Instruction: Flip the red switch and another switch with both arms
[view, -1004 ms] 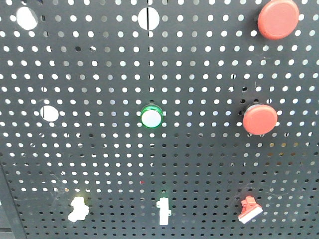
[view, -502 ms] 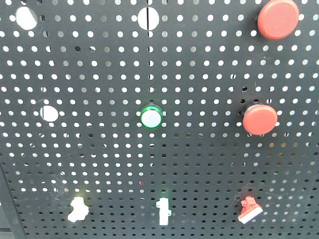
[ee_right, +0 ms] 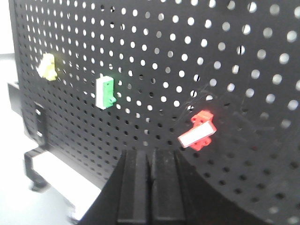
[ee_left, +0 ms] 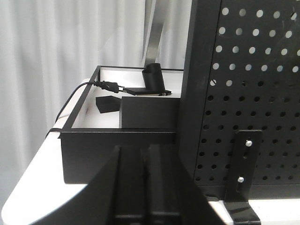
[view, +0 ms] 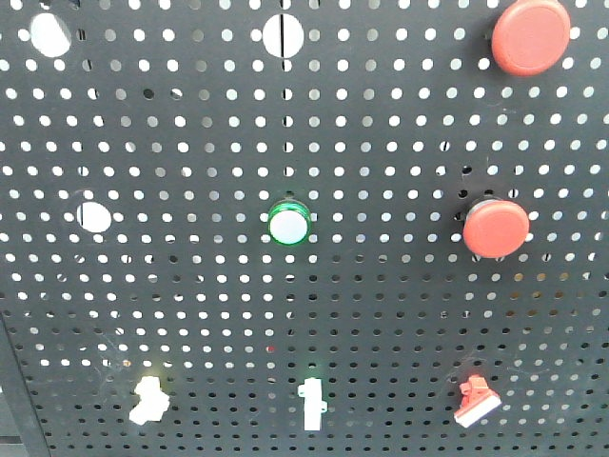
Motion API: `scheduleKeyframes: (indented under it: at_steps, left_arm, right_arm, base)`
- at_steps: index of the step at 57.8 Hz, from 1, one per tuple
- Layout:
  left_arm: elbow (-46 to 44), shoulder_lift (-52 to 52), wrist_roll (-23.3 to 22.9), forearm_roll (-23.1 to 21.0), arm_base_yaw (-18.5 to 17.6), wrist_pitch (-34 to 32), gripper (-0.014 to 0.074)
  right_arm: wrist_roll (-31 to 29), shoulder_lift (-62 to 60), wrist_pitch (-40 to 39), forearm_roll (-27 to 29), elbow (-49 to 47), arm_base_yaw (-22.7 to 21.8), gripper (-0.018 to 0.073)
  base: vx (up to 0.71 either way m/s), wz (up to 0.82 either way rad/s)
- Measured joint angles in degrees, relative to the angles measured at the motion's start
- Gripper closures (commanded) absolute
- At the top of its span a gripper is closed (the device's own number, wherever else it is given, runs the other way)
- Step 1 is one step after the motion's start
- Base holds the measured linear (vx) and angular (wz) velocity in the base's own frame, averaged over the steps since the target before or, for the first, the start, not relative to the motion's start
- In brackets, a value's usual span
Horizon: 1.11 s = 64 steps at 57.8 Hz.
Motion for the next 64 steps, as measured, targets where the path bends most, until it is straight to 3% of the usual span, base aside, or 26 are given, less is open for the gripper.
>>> scheduleKeyframes:
  at_steps: [7, 19, 30, 64]
  left_arm:
    - [0.0, 0.0, 0.0, 0.1, 0.0, 0.0, 0.0594]
    - [0.0, 0.0, 0.0, 0.1, 0.0, 0.0, 0.0594]
    - [0.0, 0.0, 0.0, 0.1, 0.0, 0.0, 0.0594]
    - [0.0, 0.0, 0.0, 0.1, 0.0, 0.0, 0.0594]
  right_arm:
    - [5.2, -0.4, -0.6, -5.2, 1.2, -7.2, 0.0565]
    - [24.8, -9.9, -7.0, -17.6, 12.5, -23.9, 0.0565]
    - [33.6, -20.7, -8.5, -23.5, 19.9, -32.1, 0.0565]
    - [35.2, -21.5, -7.4, -24.1, 20.6, -34.0, 0.0565]
  base:
    - [0.0, 0.0]
    - [0.0, 0.0]
    - [0.0, 0.0]
    - [0.0, 0.0]
